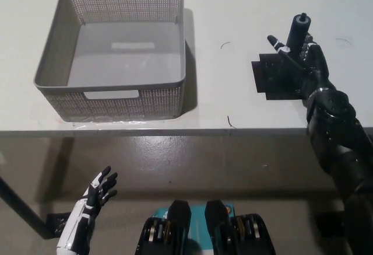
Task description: Use the right hand to pick up a electric screw driver and put it into a container on the left side
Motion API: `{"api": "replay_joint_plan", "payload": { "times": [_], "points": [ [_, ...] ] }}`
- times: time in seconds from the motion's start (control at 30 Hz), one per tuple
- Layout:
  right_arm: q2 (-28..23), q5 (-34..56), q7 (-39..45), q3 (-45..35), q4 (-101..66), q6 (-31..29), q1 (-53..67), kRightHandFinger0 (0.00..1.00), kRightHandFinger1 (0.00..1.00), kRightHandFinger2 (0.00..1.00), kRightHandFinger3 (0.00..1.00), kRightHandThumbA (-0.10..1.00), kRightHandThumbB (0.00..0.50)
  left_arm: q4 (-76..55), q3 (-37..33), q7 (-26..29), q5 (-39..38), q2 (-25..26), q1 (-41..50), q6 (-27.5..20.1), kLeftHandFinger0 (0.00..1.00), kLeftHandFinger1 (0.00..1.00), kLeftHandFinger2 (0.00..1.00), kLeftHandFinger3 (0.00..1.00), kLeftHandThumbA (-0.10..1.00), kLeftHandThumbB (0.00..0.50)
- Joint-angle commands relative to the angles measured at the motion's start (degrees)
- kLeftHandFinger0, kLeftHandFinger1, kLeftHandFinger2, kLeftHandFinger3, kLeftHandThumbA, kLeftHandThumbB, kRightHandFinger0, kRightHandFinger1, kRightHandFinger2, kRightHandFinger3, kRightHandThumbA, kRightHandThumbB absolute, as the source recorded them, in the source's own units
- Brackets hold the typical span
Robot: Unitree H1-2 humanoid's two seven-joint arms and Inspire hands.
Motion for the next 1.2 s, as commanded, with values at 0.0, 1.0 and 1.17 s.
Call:
{"api": "replay_joint_plan", "payload": {
  "times": [0.0, 1.0, 1.17],
  "points": [
    [-1.44, -2.31, -7.85, 1.3, 3.11, -3.48, -6.39, 1.0, 1.0, 1.0, 1.0, 0.92, 0.5, -1.02, -0.25, -0.85, -0.11, 0.5, -0.61, -1.66, 1.0, 1.0, 1.0, 1.0, 1.0, 0.039],
    [1.12, -2.3, -19.44, 2.98, 6.94, -5.91, -12.09, 0.0, 0.18, 0.64, 0.63, -0.1, 0.157, -0.47, 0.78, -1.67, -0.64, 1.76, -2.76, -1.15, 1.0, 1.0, 1.0, 1.0, 1.0, 0.023],
    [1.86, -3.87, -20.74, 4.38, 4.95, -6.41, -13.85, 0.0, 0.18, 0.63, 0.66, -0.1, 0.138, -0.5, 0.9, -1.48, -0.34, 1.71, -2.7, -1.32, 1.0, 1.0, 1.0, 1.0, 1.0, 0.026]
  ]
}}
